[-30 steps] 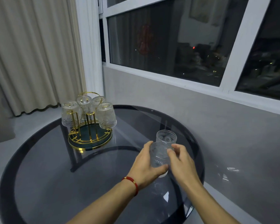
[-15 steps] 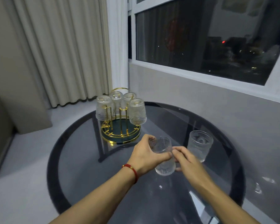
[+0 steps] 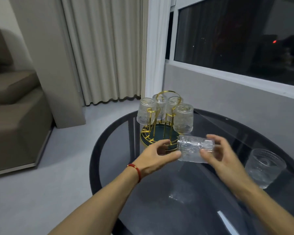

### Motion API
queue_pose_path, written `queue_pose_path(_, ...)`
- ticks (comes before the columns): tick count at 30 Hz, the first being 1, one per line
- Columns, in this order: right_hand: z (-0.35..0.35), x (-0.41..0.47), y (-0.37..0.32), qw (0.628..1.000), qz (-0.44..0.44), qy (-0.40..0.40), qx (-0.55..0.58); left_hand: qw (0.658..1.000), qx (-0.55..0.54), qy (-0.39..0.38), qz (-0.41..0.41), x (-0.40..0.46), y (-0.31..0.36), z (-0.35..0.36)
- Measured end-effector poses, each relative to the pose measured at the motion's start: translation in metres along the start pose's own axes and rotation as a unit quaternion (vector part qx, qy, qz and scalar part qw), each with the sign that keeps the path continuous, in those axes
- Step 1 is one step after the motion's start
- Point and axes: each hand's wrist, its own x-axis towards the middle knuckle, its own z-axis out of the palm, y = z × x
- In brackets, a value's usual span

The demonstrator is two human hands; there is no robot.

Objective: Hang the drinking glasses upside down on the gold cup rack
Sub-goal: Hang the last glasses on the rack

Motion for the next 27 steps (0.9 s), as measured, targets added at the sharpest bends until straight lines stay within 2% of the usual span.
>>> queue_pose_path(2, -0.011, 0.004, -0.015, 0.998, -0.039, 0.02, -0.045, 0.988, 0.144, 0.043, 0.024, 0.006, -0.023, -0.01)
queue_pose_path(5, -0.014, 0.019, -0.05, 0.99, -0.104, 0.01, -0.096, 0.941, 0.282, 0.184, 0.035, 0.015, -0.054, -0.01)
queue_pose_path(6, -0.011, 0.029, -0.064, 0.984, -0.129, 0.011, -0.123, 0.931, 0.303, 0.201, 0.04, 0.018, -0.06, -0.007)
queue_pose_path(9, 0.009, 0.066, -0.103, 0.968, -0.178, 0.03, -0.174, 0.909, 0.376, 0.166, 0.073, 0.024, -0.073, -0.003)
queue_pose_path(14, 0.067, 0.117, -0.128, 0.957, -0.201, 0.013, -0.21, 0.908, 0.39, 0.137, 0.075, 0.031, -0.079, 0.0)
queue_pose_path(18, 0.101, 0.141, -0.121, 0.947, -0.178, -0.032, -0.265, 0.907, 0.382, 0.157, 0.089, 0.03, -0.08, 0.001)
queue_pose_path(27, 0.125, 0.162, -0.09, 0.926, -0.143, -0.055, -0.345, 0.903, 0.38, 0.171, 0.104, 0.032, -0.081, 0.002)
